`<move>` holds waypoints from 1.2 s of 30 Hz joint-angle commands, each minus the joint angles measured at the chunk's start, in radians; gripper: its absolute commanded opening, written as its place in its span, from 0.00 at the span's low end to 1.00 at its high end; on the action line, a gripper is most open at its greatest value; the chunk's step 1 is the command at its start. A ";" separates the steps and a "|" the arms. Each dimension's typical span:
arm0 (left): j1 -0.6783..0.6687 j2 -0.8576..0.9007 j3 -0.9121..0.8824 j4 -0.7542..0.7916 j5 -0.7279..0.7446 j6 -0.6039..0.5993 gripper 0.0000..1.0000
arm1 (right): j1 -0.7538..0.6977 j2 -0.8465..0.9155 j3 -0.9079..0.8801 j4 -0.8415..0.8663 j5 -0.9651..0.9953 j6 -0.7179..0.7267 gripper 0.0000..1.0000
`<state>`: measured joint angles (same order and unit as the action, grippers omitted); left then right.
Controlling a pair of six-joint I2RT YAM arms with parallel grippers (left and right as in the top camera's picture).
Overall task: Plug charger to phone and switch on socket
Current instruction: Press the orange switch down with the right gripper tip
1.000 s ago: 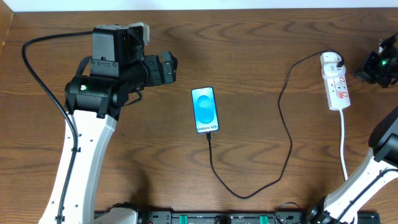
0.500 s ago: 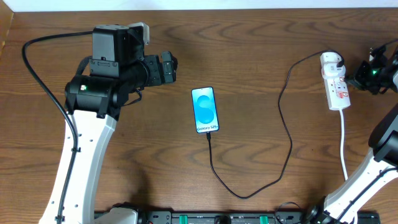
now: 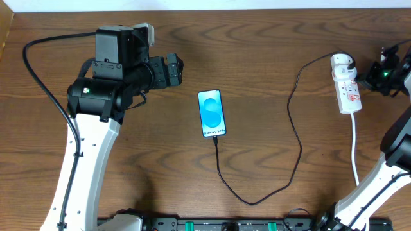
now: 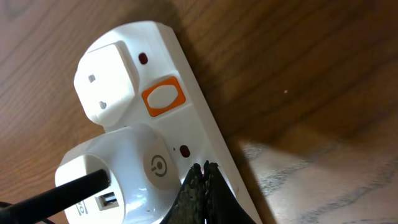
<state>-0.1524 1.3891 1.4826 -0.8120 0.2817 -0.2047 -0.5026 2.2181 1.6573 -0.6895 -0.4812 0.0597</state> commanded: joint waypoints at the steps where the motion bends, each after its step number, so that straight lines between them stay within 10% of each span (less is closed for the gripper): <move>1: 0.001 -0.010 0.005 -0.003 -0.010 0.013 0.98 | 0.021 0.008 -0.028 0.008 -0.020 -0.001 0.01; 36: 0.001 -0.010 0.005 -0.003 -0.010 0.013 0.98 | 0.113 0.008 -0.082 -0.058 0.004 0.010 0.01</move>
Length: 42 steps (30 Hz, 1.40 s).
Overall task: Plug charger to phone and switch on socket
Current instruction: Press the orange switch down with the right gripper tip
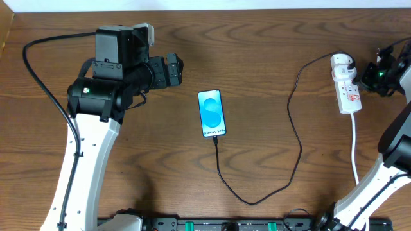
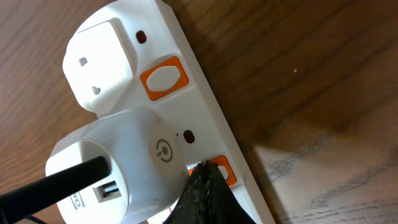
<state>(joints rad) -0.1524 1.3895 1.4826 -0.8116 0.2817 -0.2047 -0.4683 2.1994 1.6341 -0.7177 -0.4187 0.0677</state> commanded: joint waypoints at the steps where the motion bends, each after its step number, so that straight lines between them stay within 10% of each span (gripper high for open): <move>1: 0.001 -0.011 0.005 -0.003 -0.010 0.013 0.99 | 0.080 0.027 -0.062 -0.030 -0.058 0.002 0.01; 42: 0.001 -0.011 0.005 -0.003 -0.010 0.013 0.99 | 0.057 0.027 -0.075 0.082 -0.307 0.090 0.01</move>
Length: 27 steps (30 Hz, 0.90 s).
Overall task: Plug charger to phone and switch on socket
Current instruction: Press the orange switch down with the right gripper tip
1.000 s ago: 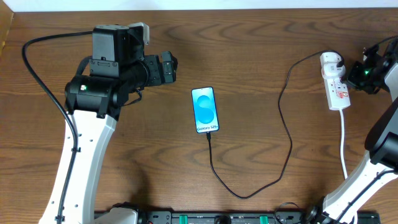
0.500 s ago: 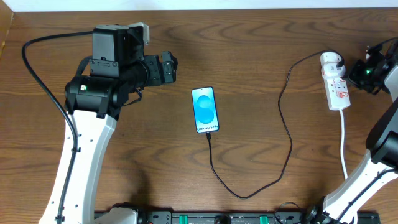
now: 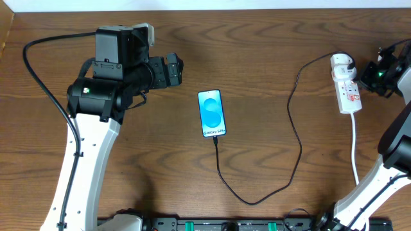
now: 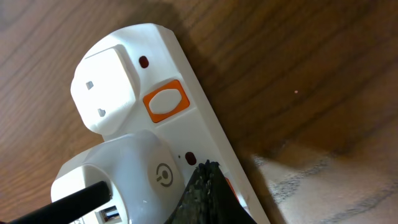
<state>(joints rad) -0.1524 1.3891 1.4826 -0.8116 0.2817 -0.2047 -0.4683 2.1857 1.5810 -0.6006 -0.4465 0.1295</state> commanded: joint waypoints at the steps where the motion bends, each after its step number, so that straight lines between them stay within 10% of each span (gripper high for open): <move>1: 0.001 -0.010 0.005 -0.003 -0.010 0.013 0.98 | 0.057 0.041 -0.022 -0.035 -0.280 0.032 0.01; 27: 0.001 -0.010 0.005 -0.003 -0.010 0.013 0.98 | 0.057 0.041 -0.022 -0.061 -0.210 0.213 0.01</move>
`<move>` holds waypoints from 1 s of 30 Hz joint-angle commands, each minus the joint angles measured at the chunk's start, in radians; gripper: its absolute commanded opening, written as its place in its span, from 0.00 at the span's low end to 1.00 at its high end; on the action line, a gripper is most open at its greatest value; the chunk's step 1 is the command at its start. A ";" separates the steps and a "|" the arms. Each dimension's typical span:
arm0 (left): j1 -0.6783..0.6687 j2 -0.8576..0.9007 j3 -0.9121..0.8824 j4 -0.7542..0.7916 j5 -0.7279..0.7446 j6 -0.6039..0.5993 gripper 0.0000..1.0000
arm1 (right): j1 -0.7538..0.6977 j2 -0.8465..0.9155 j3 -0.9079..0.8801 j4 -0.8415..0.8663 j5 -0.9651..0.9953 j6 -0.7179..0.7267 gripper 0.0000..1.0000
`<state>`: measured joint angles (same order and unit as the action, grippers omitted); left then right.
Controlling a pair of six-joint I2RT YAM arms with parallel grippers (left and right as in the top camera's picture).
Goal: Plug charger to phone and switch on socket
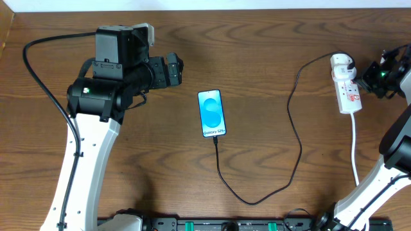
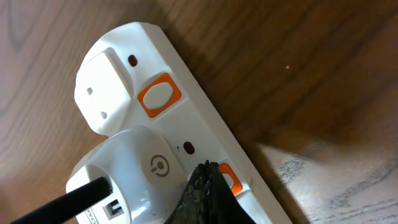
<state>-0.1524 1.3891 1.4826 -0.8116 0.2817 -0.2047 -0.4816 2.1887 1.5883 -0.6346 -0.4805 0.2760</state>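
Note:
The phone (image 1: 212, 113) lies face up mid-table with its screen lit blue. A black cable (image 1: 297, 128) is plugged into its near end, loops round, and runs to the white charger adapter (image 2: 134, 174) seated in the white power strip (image 1: 347, 86). My right gripper (image 2: 208, 167) is shut with nothing in it. Its tips rest at the left edge of the orange switch (image 2: 230, 179) beside the adapter. Both dark indicator lamps (image 2: 187, 148) look unlit. A second orange switch (image 2: 159, 94) sits by the free socket. The left gripper (image 1: 174, 70) hovers left of the phone.
The strip's own white lead (image 1: 355, 151) runs toward the near table edge at the right. The looping black cable crosses the table between phone and strip. A pale strip of table edge (image 2: 336, 180) lies just right of the power strip.
The right wrist view has shifted slightly. More of the orange switch by the adapter shows right of the shut tips than before. The lamps stay dark, and the left arm and phone have not moved.
At first the shut right tips stood on the strip beside the adapter, hiding the near switch. Then the switch showed beside them, then it was mostly covered, and now it shows again. The phone stayed plugged in and lit, and the lamps stayed dark throughout.

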 commanded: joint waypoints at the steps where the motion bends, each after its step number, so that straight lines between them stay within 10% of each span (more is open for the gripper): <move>1: 0.001 -0.010 0.005 -0.003 -0.010 0.013 0.98 | 0.070 0.038 -0.029 -0.023 -0.177 0.077 0.01; 30: 0.001 -0.010 0.005 -0.003 -0.010 0.013 0.99 | 0.070 0.038 -0.029 -0.046 -0.190 0.274 0.01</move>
<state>-0.1524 1.3891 1.4826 -0.8116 0.2817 -0.2047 -0.4816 2.1860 1.5887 -0.6659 -0.5007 0.5304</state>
